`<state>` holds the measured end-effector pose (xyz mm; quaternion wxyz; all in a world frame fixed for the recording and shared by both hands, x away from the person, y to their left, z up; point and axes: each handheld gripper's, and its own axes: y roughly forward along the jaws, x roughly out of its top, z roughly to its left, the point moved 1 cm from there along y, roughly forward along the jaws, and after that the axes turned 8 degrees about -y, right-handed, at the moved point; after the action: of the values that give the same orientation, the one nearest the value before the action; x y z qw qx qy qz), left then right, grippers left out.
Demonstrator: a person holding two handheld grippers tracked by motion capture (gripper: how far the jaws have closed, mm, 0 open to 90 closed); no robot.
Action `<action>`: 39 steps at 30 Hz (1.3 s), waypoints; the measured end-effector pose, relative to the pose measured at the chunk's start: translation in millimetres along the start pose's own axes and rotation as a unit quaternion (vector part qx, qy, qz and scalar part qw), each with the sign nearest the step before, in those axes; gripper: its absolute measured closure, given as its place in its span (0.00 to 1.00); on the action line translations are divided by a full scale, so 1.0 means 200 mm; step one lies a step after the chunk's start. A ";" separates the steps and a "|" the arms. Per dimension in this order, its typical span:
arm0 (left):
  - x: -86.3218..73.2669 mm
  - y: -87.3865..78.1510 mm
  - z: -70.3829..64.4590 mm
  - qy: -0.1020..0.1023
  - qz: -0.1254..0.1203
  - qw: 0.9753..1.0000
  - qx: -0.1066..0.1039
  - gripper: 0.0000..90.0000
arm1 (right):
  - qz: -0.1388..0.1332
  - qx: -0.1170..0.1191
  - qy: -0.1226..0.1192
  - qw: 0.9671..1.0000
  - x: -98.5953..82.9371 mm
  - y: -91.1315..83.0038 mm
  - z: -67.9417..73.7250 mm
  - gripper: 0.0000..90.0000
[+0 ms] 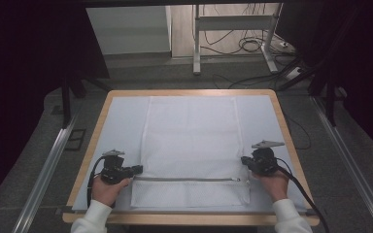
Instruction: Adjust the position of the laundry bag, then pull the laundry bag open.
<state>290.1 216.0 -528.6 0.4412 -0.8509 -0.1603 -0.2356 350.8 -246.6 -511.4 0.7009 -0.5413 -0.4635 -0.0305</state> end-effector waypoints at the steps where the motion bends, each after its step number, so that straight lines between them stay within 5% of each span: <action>1: 0.00 0.00 0.00 0.000 0.002 1.000 0.000 0.98 | 0.001 0.000 -0.001 1.000 0.00 0.00 0.00 0.97; 11: -0.01 0.02 0.02 0.002 -0.004 1.000 0.022 0.94 | 0.003 -0.002 -0.001 1.000 -0.01 0.01 0.00 0.95; 14: 0.00 0.00 0.01 0.005 -0.031 0.999 0.034 0.76 | -0.012 -0.015 -0.013 1.000 -0.01 -0.01 -0.01 0.76; 18: 0.02 -0.03 -0.01 0.001 -0.064 0.997 0.045 0.46 | -0.054 -0.025 0.009 0.998 0.00 -0.07 -0.04 0.48; 21: 0.03 -0.04 -0.05 0.001 -0.079 0.996 0.048 0.36 | -0.064 -0.025 0.016 0.997 0.00 -0.09 -0.05 0.39; 33: 0.04 -0.02 -0.24 0.053 -0.068 0.996 0.027 0.34 | -0.073 -0.017 0.011 0.997 -0.01 -0.16 -0.04 0.33; 39: 0.05 0.02 -0.36 0.072 -0.059 0.996 0.011 0.34 | -0.071 -0.015 0.030 0.997 -0.04 -0.18 -0.08 0.33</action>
<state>282.3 154.7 -489.9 0.4460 -0.8161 -0.1805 -0.3200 336.1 -277.9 -489.6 0.7026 -0.5162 -0.4788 -0.1037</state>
